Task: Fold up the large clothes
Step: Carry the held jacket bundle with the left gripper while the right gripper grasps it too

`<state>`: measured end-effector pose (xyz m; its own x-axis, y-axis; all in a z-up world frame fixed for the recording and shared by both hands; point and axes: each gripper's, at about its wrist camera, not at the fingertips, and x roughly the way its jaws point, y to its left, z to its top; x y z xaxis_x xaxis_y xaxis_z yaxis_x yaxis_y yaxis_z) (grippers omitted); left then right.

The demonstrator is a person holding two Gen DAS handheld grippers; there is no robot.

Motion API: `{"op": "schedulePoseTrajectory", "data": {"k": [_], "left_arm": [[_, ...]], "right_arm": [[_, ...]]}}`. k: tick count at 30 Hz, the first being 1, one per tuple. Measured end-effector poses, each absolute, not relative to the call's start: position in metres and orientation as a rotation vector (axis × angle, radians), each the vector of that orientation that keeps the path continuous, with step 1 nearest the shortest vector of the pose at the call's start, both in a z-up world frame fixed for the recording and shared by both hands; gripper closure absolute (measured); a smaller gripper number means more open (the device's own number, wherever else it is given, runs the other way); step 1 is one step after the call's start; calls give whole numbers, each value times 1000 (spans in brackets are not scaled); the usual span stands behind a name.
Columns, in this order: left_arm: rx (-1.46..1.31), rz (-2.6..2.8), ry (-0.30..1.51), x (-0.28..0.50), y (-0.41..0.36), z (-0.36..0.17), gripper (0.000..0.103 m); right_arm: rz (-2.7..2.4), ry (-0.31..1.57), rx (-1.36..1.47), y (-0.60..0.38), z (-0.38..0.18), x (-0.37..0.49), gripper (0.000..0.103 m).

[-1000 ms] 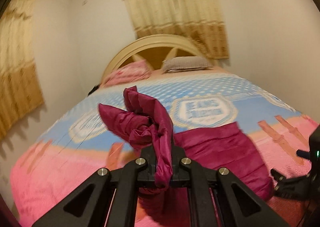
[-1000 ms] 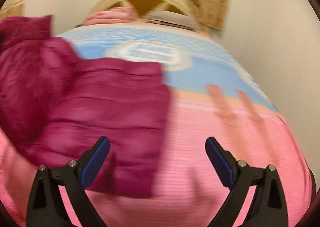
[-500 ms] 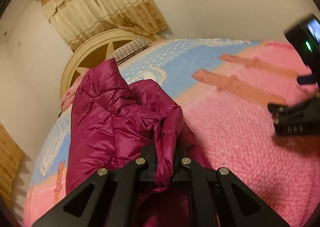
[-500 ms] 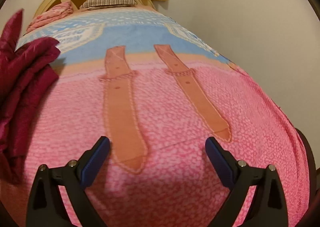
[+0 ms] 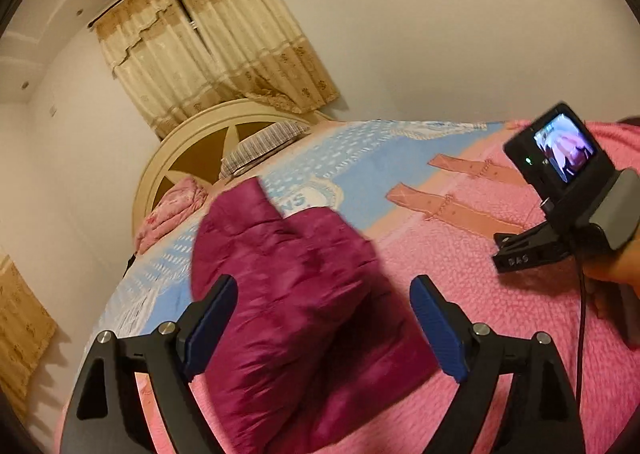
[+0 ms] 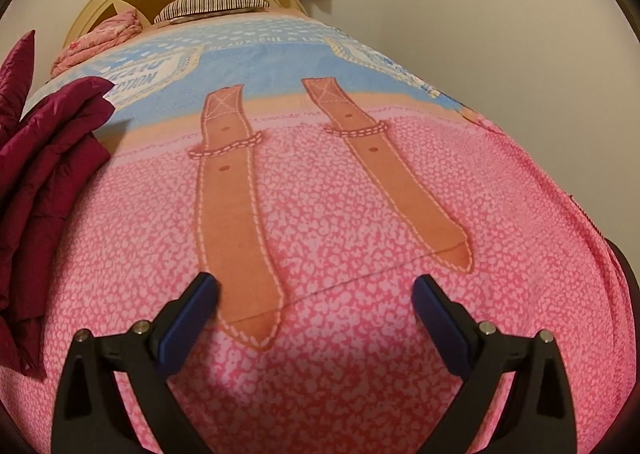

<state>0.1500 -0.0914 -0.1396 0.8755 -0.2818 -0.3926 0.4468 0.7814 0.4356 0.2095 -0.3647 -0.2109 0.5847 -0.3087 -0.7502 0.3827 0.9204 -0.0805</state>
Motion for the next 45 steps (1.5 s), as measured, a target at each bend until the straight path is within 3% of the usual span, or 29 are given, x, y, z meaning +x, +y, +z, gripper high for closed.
{"op": "schedulePoseTrajectory", "data": {"k": [5,7,12,20,23,25,26,36,45], "left_arm": [[467,-202,361,194,-23,-131,15],[402,-45,445,237,15,-133,15],[110,217,619,317,88,-140,15],[-38,265,726,375,95,-160,15],[-34,241,739,380,88,-163,14],[-24,228,744,386,82,-164,14],[-19,220,747,391,80,-165,14],[65,139,765,405,28,-186,14],[248,176,713,400,-15,-204,14]], "right_arm": [[-404,844,95,-360,-203,210,8],[-378,828,77,-348,-193,214,14],[-314,734,26,-305,-141,240,14],[-80,591,-48,-178,-46,301,20],[-65,602,-82,-142,-54,335,33],[-56,643,-80,-132,-73,357,52],[-65,669,-82,-130,-85,367,54],[-153,797,7,-192,-162,343,54],[-159,786,142,-229,-177,338,48]]}}
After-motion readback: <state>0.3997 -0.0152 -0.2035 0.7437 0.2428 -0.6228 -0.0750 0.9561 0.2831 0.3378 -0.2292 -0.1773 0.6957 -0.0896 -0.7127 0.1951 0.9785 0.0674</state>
